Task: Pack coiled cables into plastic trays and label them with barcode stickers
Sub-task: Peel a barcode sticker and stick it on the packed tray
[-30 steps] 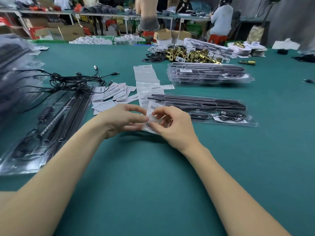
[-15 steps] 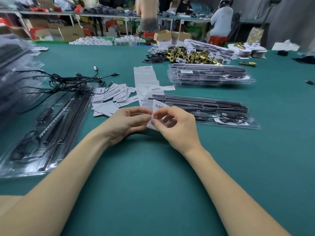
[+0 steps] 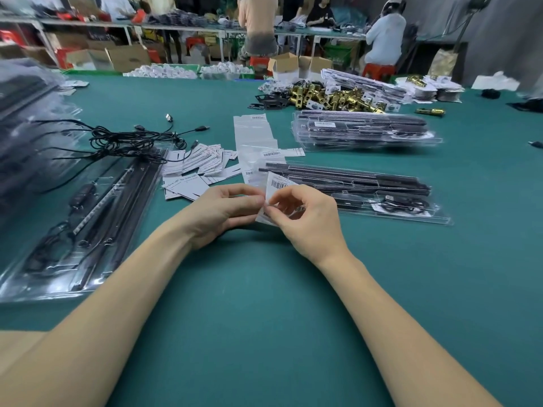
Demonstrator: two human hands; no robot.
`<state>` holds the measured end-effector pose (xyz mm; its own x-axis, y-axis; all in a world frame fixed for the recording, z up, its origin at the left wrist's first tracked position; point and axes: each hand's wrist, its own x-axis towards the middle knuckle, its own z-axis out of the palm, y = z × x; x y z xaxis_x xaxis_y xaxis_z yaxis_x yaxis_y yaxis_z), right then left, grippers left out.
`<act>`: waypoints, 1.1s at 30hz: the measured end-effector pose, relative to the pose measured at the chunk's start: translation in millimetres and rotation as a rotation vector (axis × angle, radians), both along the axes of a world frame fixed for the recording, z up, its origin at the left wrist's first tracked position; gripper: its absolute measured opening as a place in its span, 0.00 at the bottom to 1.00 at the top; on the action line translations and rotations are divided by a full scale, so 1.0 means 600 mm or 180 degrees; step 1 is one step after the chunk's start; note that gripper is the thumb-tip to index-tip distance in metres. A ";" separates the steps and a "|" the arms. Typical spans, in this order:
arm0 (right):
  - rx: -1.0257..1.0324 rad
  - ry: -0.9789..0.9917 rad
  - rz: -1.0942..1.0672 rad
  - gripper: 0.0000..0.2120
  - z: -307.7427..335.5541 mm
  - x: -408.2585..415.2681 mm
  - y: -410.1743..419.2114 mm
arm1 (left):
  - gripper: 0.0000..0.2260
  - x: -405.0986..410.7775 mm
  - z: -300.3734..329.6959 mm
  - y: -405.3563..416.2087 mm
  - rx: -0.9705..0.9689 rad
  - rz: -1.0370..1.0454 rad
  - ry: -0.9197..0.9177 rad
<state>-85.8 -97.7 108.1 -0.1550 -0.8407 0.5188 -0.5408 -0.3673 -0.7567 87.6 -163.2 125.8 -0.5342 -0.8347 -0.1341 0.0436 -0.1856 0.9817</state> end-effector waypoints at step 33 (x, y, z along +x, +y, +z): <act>-0.0101 -0.0098 -0.0061 0.07 0.000 0.012 0.007 | 0.01 -0.027 0.016 0.012 0.0249 0.0699 -0.0254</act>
<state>-78.8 -93.5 107.8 -0.1871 -0.8206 0.5400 -0.5247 -0.3812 -0.7612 71.3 -156.2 135.5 -0.3262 -0.9151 -0.2372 0.0143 -0.2557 0.9667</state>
